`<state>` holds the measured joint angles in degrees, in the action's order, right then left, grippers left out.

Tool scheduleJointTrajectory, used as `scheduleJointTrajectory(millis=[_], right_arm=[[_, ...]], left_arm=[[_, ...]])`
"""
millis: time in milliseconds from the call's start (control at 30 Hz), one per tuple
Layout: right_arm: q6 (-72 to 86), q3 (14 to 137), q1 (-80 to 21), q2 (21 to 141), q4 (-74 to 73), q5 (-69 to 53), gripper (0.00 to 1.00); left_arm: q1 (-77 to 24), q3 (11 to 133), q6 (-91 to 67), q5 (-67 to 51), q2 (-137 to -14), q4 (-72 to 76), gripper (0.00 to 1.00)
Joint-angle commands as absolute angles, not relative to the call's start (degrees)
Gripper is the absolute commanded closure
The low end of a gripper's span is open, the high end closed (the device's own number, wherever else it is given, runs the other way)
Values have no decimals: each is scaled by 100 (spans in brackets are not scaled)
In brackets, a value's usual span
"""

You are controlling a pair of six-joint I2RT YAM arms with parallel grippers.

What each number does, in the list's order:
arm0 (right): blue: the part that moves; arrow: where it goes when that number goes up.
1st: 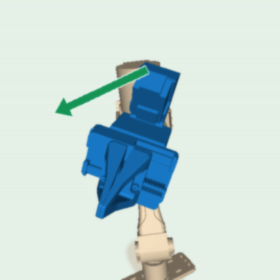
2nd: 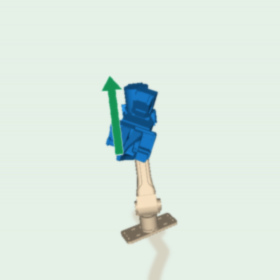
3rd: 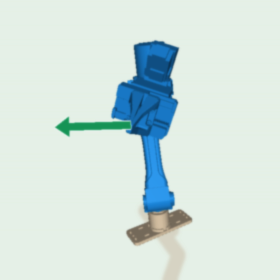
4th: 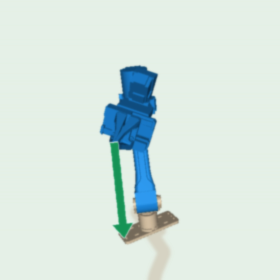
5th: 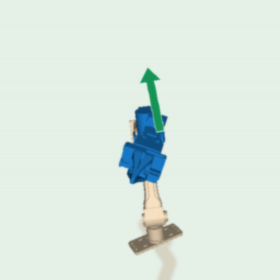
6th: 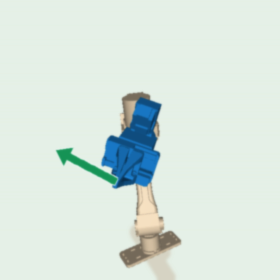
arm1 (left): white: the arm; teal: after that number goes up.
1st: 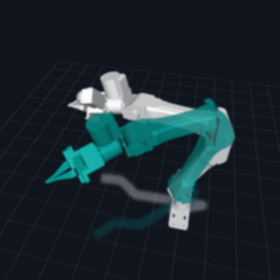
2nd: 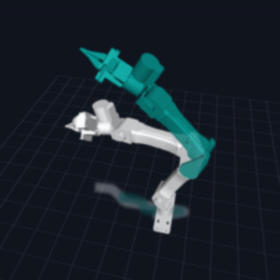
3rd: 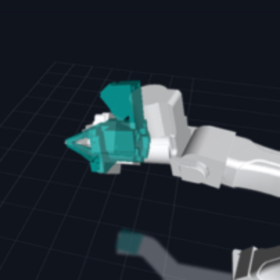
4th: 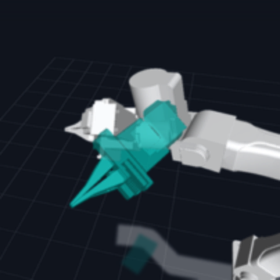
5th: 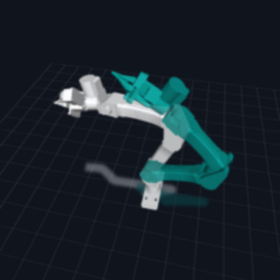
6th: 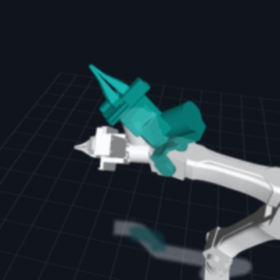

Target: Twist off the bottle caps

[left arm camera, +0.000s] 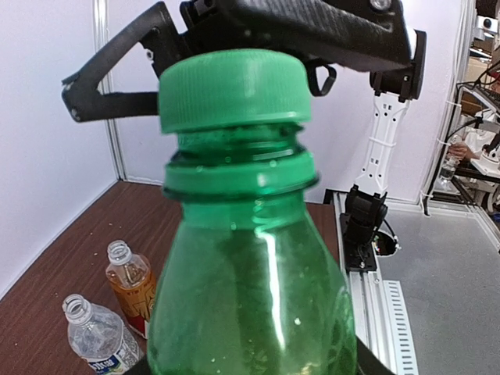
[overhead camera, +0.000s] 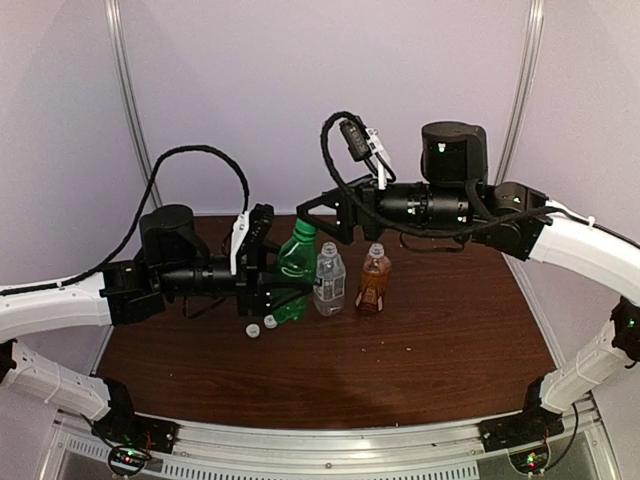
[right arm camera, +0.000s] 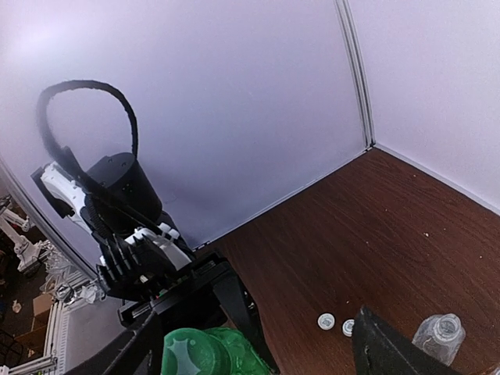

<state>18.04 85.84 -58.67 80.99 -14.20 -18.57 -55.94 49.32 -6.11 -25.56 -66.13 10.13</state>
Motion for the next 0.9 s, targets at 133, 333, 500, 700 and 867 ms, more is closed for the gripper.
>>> scheduleJointTrajectory(millis=[133,333,500,700,867], right_arm=[[1896,8857,-6026,8283,-1564,-1686,17],[1890,8874,-6069,8317,-1591,-1722,20],[1881,8874,-6099,8314,-1586,-1750,30],[1846,8876,-6113,8336,-1583,-1851,48],[1805,8854,-6125,8324,-1581,-1880,59]], left_arm=[[-5597,5108,-624,-2143,-6565,1166,90],[-5595,5115,-607,-1988,-6548,1116,90],[-5598,5106,-595,-1906,-6522,1095,90],[-5594,5101,-598,-1863,-6521,1083,90],[-5594,5097,-599,-1839,-6522,1081,90]])
